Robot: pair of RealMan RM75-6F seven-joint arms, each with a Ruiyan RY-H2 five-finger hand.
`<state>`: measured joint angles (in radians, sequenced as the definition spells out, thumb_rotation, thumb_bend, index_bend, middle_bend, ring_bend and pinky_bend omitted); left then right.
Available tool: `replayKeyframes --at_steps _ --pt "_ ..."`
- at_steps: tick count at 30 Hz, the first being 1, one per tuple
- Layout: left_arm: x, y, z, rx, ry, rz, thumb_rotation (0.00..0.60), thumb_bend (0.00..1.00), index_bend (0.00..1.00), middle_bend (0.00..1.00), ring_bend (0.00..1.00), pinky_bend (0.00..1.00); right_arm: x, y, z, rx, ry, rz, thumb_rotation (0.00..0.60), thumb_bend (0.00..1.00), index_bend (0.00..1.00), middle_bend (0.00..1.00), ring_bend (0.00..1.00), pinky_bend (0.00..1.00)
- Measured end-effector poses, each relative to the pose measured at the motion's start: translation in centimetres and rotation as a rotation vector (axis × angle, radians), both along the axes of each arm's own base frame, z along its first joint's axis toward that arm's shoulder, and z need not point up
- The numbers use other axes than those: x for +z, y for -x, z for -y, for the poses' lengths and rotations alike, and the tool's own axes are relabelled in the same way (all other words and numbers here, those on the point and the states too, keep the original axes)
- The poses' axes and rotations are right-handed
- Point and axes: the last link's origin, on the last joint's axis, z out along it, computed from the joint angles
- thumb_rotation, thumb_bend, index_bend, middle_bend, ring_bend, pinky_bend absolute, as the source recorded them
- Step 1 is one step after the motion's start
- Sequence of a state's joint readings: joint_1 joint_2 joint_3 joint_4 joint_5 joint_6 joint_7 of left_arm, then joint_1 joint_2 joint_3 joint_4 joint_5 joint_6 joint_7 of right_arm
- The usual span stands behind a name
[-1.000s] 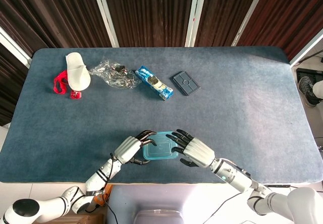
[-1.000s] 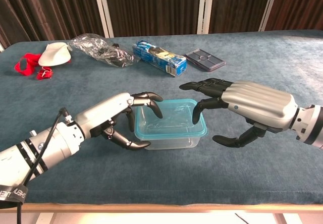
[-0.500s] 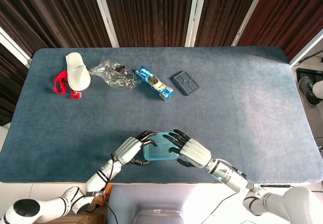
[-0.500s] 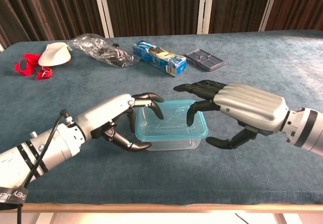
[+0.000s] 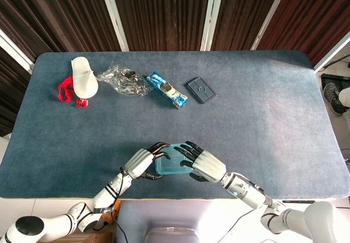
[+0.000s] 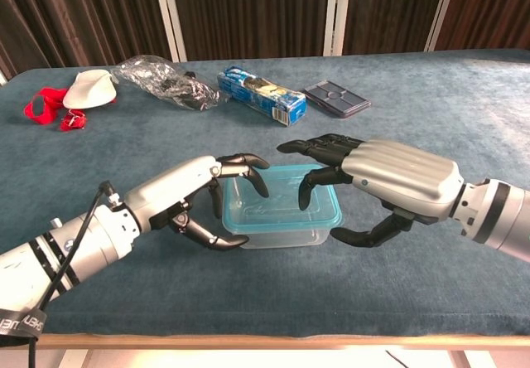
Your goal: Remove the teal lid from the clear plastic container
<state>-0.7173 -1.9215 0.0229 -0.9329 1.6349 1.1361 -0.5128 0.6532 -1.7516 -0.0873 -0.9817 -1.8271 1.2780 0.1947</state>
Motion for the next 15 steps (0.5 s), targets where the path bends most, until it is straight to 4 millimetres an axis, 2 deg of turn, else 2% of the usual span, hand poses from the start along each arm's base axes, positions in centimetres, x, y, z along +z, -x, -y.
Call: replayKeyframes --at_steps 15 --pt "-0.2 0.22 0.11 -0.013 -0.007 -0.017 0.6 0.39 0.36 0.53 0.41 0.51 0.09 -0.25 0.07 -0.012 -0.006 0.015 0.6 0.49 0.5 0.08 0.0 0.0"
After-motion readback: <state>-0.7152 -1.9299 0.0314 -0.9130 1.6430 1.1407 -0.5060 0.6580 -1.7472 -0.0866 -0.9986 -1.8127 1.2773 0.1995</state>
